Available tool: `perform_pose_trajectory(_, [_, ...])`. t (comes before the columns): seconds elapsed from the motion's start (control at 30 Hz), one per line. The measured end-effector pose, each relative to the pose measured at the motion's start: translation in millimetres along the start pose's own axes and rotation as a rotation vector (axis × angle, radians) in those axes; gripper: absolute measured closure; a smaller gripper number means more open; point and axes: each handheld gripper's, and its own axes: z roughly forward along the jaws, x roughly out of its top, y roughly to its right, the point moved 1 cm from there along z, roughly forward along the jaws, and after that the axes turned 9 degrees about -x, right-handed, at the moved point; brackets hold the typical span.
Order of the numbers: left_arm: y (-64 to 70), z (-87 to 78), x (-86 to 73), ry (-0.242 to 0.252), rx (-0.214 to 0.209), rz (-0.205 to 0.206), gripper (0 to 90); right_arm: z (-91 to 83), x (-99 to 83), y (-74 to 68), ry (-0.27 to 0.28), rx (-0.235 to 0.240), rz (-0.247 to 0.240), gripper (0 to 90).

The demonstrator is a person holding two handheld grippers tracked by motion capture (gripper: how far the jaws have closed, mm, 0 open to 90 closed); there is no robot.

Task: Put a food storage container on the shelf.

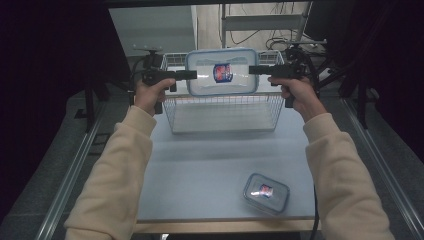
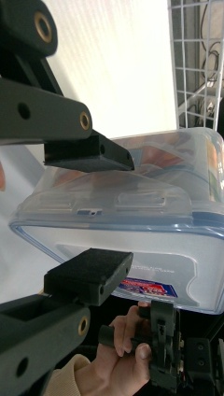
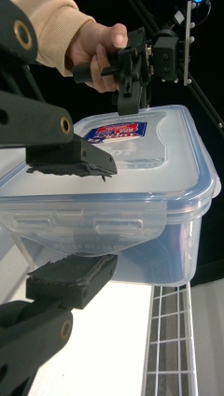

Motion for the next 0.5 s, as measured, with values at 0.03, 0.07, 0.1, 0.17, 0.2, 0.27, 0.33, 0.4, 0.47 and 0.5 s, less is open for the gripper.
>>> perform_pose_trajectory(0.03, [-2.2, 1.5, 0.9, 0.000, 0.000, -0.009, 50.9, 2.9, 1.2, 3.3, 0.002, 0.000, 0.001, 50.2])
perform_pose_trajectory(0.07, [-4.7, 3.0, 2.0, 0.000, -0.002, -0.013, 50.9, 4.4, 2.0, 5.3, -0.003, 0.000, 0.013, 50.2])
perform_pose_trajectory(0.1, [-6.0, 4.1, 2.6, 0.000, -0.003, -0.018, 50.9, 5.8, 2.8, 7.4, -0.004, -0.003, 0.019, 50.1])
perform_pose_trajectory(0.17, [-8.2, 6.3, 4.8, -0.004, 0.000, -0.018, 50.9, 7.9, 4.2, 11.2, -0.006, -0.002, 0.023, 50.1])
perform_pose_trajectory(0.2, [-9.7, 7.2, 6.0, -0.009, 0.000, -0.018, 50.9, 8.4, 4.5, 12.2, -0.009, -0.002, 0.025, 50.1])
perform_pose_trajectory(0.27, [-12.0, 8.2, 7.0, -0.012, -0.002, -0.022, 50.8, 10.4, 4.8, 14.7, -0.011, -0.002, 0.033, 50.1])
perform_pose_trajectory(0.33, [-14.9, 9.1, 7.4, -0.015, 0.001, -0.027, 50.8, 12.1, 4.4, 16.5, -0.015, -0.002, 0.041, 50.1])
perform_pose_trajectory(0.4, [-18.4, 10.5, 6.6, -0.025, -0.001, -0.037, 50.8, 14.4, 3.8, 18.7, -0.019, -0.003, 0.048, 50.0])
perform_pose_trajectory(0.47, [-21.7, 11.7, 5.7, -0.027, -0.002, -0.049, 50.7, 16.7, 3.1, 20.3, -0.027, -0.010, 0.053, 49.8])
perform_pose_trajectory(0.5, [-23.9, 12.2, 5.4, -0.019, -0.006, -0.060, 50.6, 17.9, 2.8, 20.9, -0.030, -0.014, 0.056, 49.8])
